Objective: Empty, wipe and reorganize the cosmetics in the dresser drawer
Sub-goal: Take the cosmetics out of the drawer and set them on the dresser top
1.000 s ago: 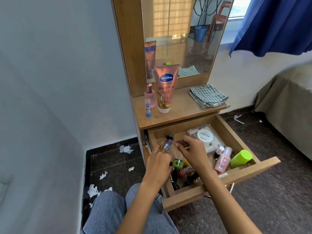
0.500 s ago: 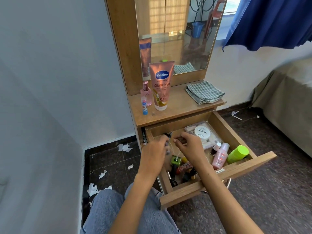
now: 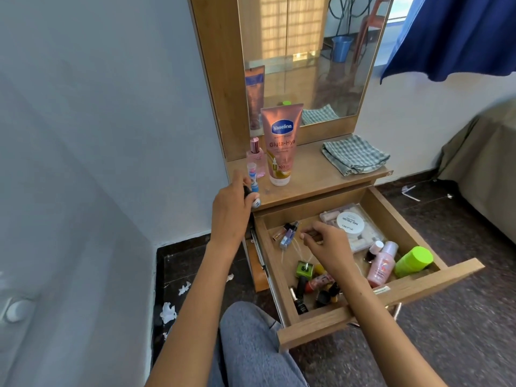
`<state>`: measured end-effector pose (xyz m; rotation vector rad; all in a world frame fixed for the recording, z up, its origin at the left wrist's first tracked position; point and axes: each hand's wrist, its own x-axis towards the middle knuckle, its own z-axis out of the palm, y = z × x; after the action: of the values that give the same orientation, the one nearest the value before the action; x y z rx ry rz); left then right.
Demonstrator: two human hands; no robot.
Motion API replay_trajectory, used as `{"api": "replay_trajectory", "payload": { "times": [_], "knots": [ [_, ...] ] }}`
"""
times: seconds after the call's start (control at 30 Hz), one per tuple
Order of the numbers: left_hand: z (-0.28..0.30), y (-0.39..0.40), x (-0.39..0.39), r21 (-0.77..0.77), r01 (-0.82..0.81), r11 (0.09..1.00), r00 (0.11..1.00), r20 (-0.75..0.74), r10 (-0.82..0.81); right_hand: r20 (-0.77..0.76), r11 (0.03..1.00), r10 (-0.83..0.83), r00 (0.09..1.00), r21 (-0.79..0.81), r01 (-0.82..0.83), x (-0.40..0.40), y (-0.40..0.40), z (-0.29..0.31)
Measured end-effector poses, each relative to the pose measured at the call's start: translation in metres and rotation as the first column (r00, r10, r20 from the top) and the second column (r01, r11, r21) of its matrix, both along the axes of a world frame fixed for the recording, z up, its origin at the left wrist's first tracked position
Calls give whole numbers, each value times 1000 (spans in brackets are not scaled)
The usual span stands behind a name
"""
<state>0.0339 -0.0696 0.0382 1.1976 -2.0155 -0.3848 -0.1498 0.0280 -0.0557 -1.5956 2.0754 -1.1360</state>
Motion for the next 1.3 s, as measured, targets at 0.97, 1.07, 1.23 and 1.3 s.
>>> {"api": "replay_trajectory", "payload": {
  "times": [0.97, 1.07, 1.23, 1.3],
  "knots": [
    [-51, -4, -26, -148, -95, 984, 970, -237, 58, 1, 998, 12, 1000, 61, -12, 1, 0, 2],
    [-54, -5, -25, -130, -84, 988, 968, -246, 50, -34, 998, 18, 999, 69, -15, 2, 1, 3],
    [-59, -8, -22, -134, -76, 988, 974, -221, 46, -237, 990, 86, 968, 128, -57, 5, -4, 10],
    [-60, -7, -22, -142, -78, 987, 975, -218, 46, -318, 978, 145, 937, 189, -87, 6, -13, 18]
  ]
}}
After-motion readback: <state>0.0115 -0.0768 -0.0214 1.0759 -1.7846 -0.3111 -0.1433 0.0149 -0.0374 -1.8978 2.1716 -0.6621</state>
